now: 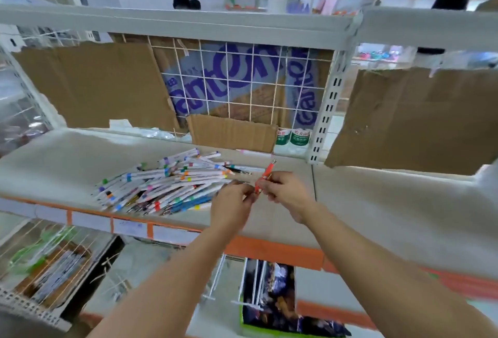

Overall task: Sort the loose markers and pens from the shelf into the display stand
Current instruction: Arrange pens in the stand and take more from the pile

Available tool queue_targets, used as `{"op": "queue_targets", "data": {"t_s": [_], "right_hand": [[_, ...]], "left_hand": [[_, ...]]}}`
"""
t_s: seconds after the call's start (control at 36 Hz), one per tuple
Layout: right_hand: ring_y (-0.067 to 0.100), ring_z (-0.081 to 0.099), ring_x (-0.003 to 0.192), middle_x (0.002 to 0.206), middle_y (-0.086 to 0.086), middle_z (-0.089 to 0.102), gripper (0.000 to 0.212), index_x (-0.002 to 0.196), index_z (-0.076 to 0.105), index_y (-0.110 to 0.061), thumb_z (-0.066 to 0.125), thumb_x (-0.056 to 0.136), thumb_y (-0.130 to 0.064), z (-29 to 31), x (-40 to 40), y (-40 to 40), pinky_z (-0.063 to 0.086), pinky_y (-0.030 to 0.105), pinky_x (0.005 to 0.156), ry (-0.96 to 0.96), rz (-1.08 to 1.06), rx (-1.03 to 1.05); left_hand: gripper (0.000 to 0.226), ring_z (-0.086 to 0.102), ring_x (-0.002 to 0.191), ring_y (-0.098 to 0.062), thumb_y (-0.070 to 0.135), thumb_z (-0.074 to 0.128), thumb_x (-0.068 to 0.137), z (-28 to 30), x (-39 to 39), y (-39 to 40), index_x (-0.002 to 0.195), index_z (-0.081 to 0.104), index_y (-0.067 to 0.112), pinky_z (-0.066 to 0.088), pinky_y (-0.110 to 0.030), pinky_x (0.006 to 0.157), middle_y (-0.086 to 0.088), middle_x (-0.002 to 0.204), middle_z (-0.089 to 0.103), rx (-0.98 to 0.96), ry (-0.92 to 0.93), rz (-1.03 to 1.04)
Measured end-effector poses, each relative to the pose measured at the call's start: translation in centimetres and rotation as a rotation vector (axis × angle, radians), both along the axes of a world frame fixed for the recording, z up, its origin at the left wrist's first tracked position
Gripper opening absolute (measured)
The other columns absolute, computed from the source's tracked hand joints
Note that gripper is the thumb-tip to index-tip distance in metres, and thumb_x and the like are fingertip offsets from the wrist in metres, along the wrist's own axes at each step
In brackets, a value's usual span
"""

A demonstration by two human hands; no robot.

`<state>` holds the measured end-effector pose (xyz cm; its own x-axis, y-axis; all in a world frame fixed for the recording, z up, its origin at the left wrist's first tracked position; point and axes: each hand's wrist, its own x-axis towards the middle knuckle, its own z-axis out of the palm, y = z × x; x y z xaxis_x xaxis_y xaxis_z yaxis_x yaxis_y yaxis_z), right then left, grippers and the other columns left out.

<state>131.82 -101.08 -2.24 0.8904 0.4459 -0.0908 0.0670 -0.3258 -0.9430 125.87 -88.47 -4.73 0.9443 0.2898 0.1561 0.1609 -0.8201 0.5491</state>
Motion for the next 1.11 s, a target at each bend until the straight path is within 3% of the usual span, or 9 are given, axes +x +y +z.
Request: {"op": "queue_targets", "data": {"t_s": [0.08, 0.25, 0.42, 0.5, 0.64, 0.81, 0.92, 1.0, 1.11], "right_hand": [[0.013, 0.044, 0.052, 0.058, 0.002, 0.051, 0.022, 0.069, 0.058, -0.008, 0.061, 0.090, -0.014, 0.1, 0.3, -2.3, 0.036, 0.028, 0.056, -0.196, -0.069, -0.170], [0.018, 0.048, 0.064, 0.065, 0.002, 0.054, 0.027, 0.071, 0.061, -0.008, 0.060, 0.091, -0.027, 1.5, 0.6, -8.0, 0.031, 0.027, 0.051, -0.377, -0.087, -0.466], [0.023, 0.055, 0.065, 0.066, 0.008, 0.061, 0.031, 0.066, 0.048, -0.014, 0.053, 0.095, -0.025, 0.5, -0.4, -15.8, 0.036, 0.033, 0.058, -0.417, -0.444, -0.359], [0.025, 0.063, 0.065, 0.069, 0.005, 0.064, 0.029, 0.074, 0.049, -0.011, 0.044, 0.097, -0.028, 0.0, -1.2, -21.1, 0.052, 0.042, 0.065, -0.395, -0.570, -0.311], [0.024, 0.060, 0.062, 0.068, 0.002, 0.062, 0.027, 0.073, 0.039, -0.016, 0.043, 0.099, -0.023, -0.1, -2.9, -30.2, 0.051, 0.045, 0.063, -0.421, -0.694, -0.310], [0.035, 0.060, 0.074, 0.083, 0.011, 0.061, 0.005, 0.098, 0.038, -0.011, 0.041, 0.096, -0.008, -0.6, -4.3, -40.3, 0.051, 0.050, 0.066, -0.366, -0.689, -0.382], [0.032, 0.062, 0.076, 0.086, 0.011, 0.063, 0.005, 0.099, 0.041, -0.013, 0.041, 0.097, -0.008, -0.4, -5.2, -45.5, 0.049, 0.040, 0.060, -0.350, -0.767, -0.367], [0.029, 0.055, 0.065, 0.075, 0.007, 0.059, 0.011, 0.088, 0.041, -0.013, 0.044, 0.098, -0.010, -0.6, -4.9, -48.7, 0.033, 0.030, 0.049, -0.401, -0.851, -0.444], [0.033, 0.055, 0.063, 0.072, 0.013, 0.061, 0.015, 0.086, 0.046, -0.007, 0.045, 0.098, -0.015, -0.7, -3.6, -52.2, 0.038, 0.035, 0.050, -0.436, -0.975, -0.429]], "left_hand": [[0.018, 0.059, 0.096, -0.024, 0.032, 0.059, 0.090, 0.2, 1.0, -2.5, 0.096, 0.069, 0.019, 0.045, -0.035, 0.077, -0.005, 0.097, 0.066, -0.124, -0.001, -0.082], [0.021, 0.059, 0.083, -0.025, 0.033, 0.056, 0.092, 0.3, 2.5, -8.3, 0.082, 0.062, 0.015, 0.040, -0.032, 0.063, -0.003, 0.086, 0.064, -0.151, -0.018, -0.145], [0.015, 0.060, 0.088, -0.029, 0.025, 0.056, 0.092, 0.4, 3.7, -15.3, 0.104, 0.061, 0.018, 0.047, -0.036, 0.069, -0.007, 0.092, 0.067, -0.150, -0.097, -0.265], [0.006, 0.058, 0.085, -0.031, 0.019, 0.056, 0.091, 0.4, 3.7, -19.4, 0.096, 0.057, 0.015, 0.044, -0.035, 0.066, -0.006, 0.087, 0.065, -0.162, -0.161, -0.316], [0.011, 0.055, 0.072, -0.029, 0.018, 0.054, 0.093, 0.5, 3.5, -26.7, 0.082, 0.053, 0.016, 0.041, -0.037, 0.061, -0.001, 0.071, 0.054, -0.235, -0.218, -0.365], [0.023, 0.054, 0.071, -0.026, 0.023, 0.056, 0.093, -0.1, 3.9, -35.2, 0.070, 0.054, 0.019, 0.028, -0.030, 0.058, -0.004, 0.070, 0.056, -0.288, -0.213, -0.372], [0.021, 0.055, 0.071, -0.029, 0.023, 0.057, 0.092, 0.1, 3.9, -39.9, 0.077, 0.062, 0.009, 0.036, -0.035, 0.060, -0.005, 0.071, 0.055, -0.283, -0.240, -0.393], [0.022, 0.058, 0.072, -0.034, 0.027, 0.054, 0.095, 0.1, 4.1, -42.8, 0.082, 0.059, 0.010, 0.044, -0.040, 0.062, -0.011, 0.073, 0.062, -0.287, -0.248, -0.429], [0.016, 0.059, 0.077, -0.031, 0.025, 0.052, 0.095, 0.5, 5.3, -45.8, 0.094, 0.058, 0.010, 0.042, -0.038, 0.063, -0.007, 0.078, 0.065, -0.297, -0.238, -0.428]]}}
